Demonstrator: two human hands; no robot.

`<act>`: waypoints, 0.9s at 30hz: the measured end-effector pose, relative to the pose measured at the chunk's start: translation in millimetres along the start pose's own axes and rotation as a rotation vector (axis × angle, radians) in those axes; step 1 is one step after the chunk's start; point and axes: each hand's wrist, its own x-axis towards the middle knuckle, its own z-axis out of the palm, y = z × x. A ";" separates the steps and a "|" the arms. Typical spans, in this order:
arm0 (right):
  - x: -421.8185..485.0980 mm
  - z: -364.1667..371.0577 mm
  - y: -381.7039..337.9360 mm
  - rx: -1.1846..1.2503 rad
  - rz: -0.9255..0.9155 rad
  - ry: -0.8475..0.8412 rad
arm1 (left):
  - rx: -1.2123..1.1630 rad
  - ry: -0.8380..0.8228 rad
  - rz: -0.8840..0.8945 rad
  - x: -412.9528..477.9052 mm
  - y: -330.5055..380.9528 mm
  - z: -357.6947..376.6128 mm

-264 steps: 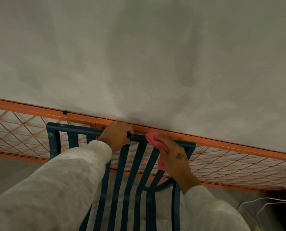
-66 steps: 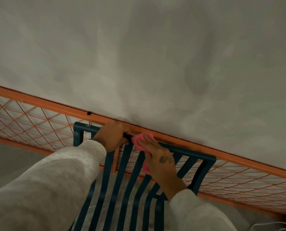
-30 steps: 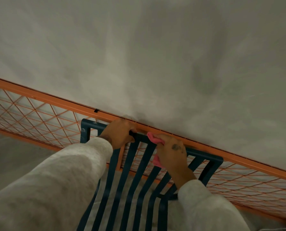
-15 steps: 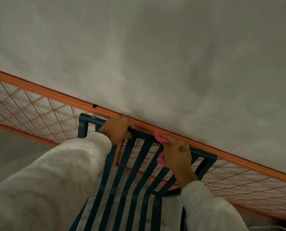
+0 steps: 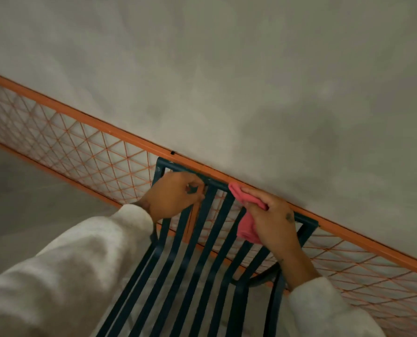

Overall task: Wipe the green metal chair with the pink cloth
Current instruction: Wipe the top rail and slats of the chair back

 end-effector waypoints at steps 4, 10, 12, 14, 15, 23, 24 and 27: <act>-44.3 -16.6 -21.0 0.059 -0.032 -0.038 | -0.015 0.100 -0.088 -69.7 34.6 -21.4; -119.7 -19.1 -43.8 0.132 -0.049 -0.108 | -0.028 0.135 -0.234 -182.8 52.4 -33.8; -146.0 -14.8 -56.0 0.116 -0.079 -0.147 | -0.011 0.152 -0.251 -211.2 60.2 -43.3; -160.6 -9.4 -63.9 0.104 -0.086 -0.184 | -0.004 0.180 -0.238 -222.2 65.3 -49.8; -168.3 -7.1 -69.4 0.103 -0.092 -0.200 | -0.006 0.201 -0.225 -227.3 68.7 -54.4; -188.5 30.7 -108.5 0.078 -0.090 -0.146 | -0.108 0.252 -0.131 -232.8 53.0 -94.2; -187.3 38.7 -113.6 0.076 -0.088 -0.127 | -0.123 0.243 -0.119 -231.9 44.5 -101.2; -185.4 70.6 -132.5 0.090 -0.061 -0.041 | -0.147 0.194 -0.072 -228.5 11.9 -127.1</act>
